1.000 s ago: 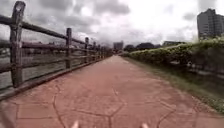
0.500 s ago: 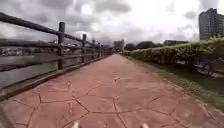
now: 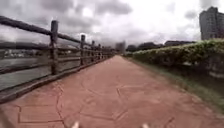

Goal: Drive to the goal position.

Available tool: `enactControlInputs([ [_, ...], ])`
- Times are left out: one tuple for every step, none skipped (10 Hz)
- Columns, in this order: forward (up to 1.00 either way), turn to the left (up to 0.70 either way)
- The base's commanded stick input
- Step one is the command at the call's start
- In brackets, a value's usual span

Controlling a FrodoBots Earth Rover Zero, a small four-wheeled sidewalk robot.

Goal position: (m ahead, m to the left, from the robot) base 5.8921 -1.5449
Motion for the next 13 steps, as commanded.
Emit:
enactControlInputs([
  [1.00, 0.00],
  [1.00, 0.00],
  [1.00, 0.00],
  [1.00, 0.00],
  [1.00, 0.00],
  [1.00, 0.00],
  [1.00, -0.20],
  [1.00, -0.27],
  [1.00, -0.27],
  [1.00, -0.27],
  [1.00, -0.13],
  [1.00, 0.00],
  [1.00, 0.00],
])
